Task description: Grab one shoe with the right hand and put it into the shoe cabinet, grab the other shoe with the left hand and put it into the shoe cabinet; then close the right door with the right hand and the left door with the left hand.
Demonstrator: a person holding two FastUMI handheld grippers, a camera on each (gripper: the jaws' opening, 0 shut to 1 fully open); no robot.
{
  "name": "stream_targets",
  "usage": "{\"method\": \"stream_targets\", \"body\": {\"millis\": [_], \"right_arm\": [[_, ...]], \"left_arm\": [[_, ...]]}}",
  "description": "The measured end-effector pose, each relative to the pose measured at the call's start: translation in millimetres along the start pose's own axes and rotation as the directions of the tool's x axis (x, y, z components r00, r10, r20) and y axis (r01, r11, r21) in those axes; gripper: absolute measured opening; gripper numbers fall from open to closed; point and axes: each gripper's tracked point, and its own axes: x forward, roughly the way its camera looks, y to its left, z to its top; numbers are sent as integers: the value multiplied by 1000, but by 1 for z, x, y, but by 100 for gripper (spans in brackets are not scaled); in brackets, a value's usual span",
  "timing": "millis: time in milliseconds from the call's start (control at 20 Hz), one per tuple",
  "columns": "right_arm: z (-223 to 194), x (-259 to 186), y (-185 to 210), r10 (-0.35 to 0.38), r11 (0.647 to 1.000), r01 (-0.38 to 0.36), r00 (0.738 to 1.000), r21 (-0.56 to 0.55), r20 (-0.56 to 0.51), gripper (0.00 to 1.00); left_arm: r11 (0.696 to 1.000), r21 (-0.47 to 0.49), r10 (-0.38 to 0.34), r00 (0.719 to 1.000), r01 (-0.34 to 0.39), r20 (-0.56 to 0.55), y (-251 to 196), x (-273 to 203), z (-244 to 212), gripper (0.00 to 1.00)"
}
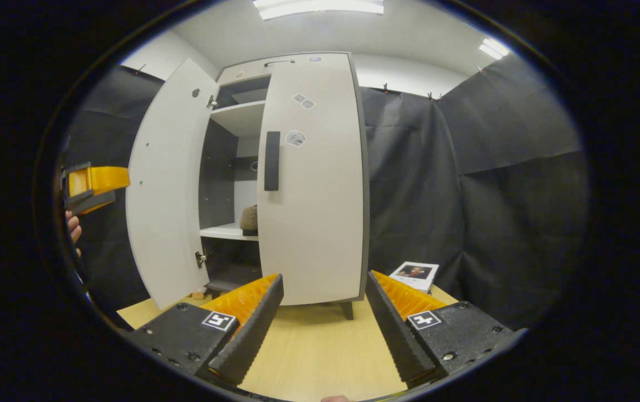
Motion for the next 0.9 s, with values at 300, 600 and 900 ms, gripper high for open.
{"method": "stream_targets", "body": {"millis": [300, 600, 900], "right_arm": [[-2, 6, 15, 36, 999, -36, 999, -10, -11, 97], [2, 6, 20, 47, 998, -48, 999, -27, -10, 97], [0, 8, 17, 32, 999, -32, 999, -36, -26, 96]], "left_arm": [[985, 59, 156, 981, -164, 119, 92, 21, 46, 93], [963, 93, 241, 963, -253, 120, 150, 52, 51, 94], [971, 23, 236, 971, -237, 27, 180, 83, 31, 94]]}}
